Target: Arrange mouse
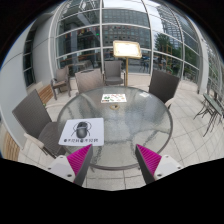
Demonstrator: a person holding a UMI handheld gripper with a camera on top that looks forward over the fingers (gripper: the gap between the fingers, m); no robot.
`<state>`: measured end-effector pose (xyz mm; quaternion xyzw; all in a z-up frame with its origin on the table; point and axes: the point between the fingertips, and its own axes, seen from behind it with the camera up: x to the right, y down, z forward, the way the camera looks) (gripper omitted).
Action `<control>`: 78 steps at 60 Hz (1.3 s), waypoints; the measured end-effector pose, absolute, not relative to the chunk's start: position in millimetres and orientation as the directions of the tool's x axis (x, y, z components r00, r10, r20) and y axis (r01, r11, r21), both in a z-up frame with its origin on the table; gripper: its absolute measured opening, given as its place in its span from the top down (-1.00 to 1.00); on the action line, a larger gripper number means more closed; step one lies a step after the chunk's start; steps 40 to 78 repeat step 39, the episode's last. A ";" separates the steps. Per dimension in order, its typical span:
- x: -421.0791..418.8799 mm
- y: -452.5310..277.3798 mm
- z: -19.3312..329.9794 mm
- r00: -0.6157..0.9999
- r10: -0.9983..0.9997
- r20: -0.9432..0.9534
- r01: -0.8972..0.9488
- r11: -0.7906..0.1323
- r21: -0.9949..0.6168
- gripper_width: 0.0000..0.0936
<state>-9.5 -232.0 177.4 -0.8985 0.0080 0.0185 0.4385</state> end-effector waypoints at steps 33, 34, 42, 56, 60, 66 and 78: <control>-3.5 -271.8 182.7 0.999 0.003 -0.049 -0.037 -0.592 -0.805 -0.84; -3.8 -271.4 183.1 0.999 0.004 -0.049 -0.037 -0.591 -0.806 -0.84; -4.8 -272.7 183.6 0.999 0.009 -0.053 -0.038 -0.587 -0.809 -0.84; -4.8 -272.7 183.6 0.999 0.009 -0.053 -0.038 -0.587 -0.809 -0.84; -4.8 -272.7 183.6 0.999 0.009 -0.053 -0.038 -0.587 -0.809 -0.84; -4.8 -272.7 183.6 0.999 0.009 -0.053 -0.038 -0.587 -0.809 -0.84; -4.8 -272.7 183.6 0.999 0.009 -0.053 -0.038 -0.587 -0.809 -0.84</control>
